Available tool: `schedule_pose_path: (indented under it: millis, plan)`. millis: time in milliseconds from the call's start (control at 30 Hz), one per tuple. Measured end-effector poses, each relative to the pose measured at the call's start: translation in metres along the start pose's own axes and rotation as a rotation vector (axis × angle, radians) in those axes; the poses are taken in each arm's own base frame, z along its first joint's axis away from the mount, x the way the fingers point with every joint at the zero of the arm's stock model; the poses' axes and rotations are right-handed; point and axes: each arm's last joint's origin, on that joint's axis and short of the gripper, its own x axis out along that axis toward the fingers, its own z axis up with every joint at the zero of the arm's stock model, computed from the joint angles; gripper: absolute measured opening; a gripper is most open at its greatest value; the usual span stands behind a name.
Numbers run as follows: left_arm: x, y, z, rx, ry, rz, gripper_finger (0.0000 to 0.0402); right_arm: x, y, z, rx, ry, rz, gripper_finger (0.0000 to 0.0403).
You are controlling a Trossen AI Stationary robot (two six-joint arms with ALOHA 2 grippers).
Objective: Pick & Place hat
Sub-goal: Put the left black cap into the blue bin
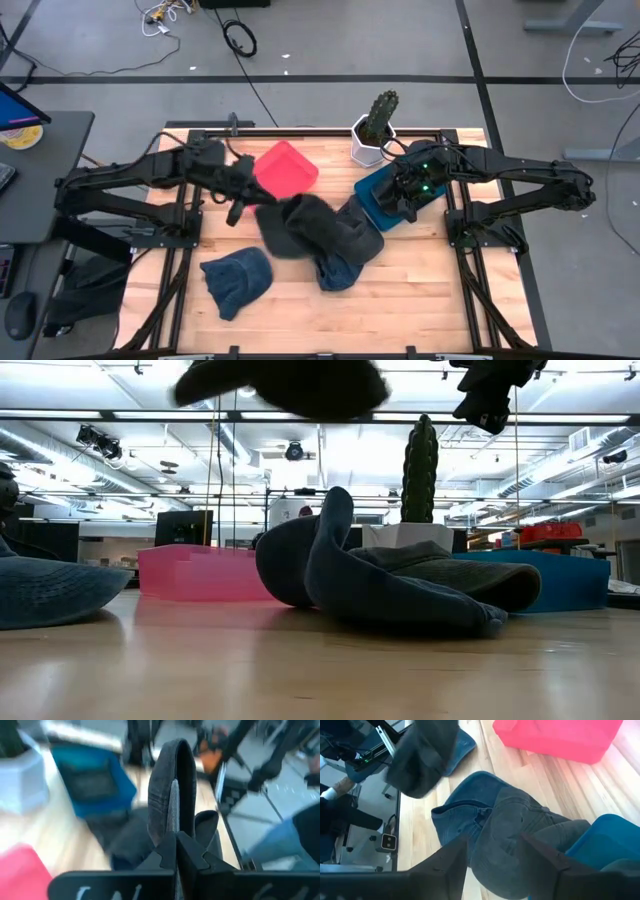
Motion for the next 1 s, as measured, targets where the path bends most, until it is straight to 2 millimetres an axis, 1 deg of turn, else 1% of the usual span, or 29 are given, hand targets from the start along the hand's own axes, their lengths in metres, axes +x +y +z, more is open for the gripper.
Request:
schedule_pose_path:
  millis: [133,267,333,500,600,733,833,1000]
  plan:
    - [-0.01,-0.004,0.017,0.121,-0.196,0.016,0.0002,0.0,0.0,0.0,-0.011,0.004,0.008,0.018]
    - [-0.013,-0.009,0.034,0.233,-0.37,0.002,0.0002,-0.001,0.002,-0.001,-0.028,0.011,0.052,0.0179]
    - [-0.01,-0.011,0.039,0.283,-0.427,-0.006,0.0002,-0.002,0.002,-0.001,-0.038,0.007,0.055,0.0175]
    - [-0.002,-0.012,0.049,0.321,-0.534,-0.018,0.0001,-0.005,0.004,0.003,-0.063,-0.045,0.069,0.0165]
    - [0.007,-0.011,0.053,0.346,-0.569,-0.014,0.0001,-0.005,0.006,0.007,-0.077,-0.081,0.081,0.016]
    - [0.021,-0.007,0.05,0.307,-0.532,-0.019,0.0001,-0.008,0.01,0.011,-0.094,-0.131,0.144,0.0157]
    - [0.03,-0.004,0.046,0.26,-0.488,-0.027,0.0,-0.017,0.015,0.014,-0.107,-0.181,0.216,0.0157]
    - [0.032,-0.004,0.046,0.22,-0.487,-0.034,0.0001,-0.04,0.022,0.011,-0.139,-0.273,0.252,0.0157]
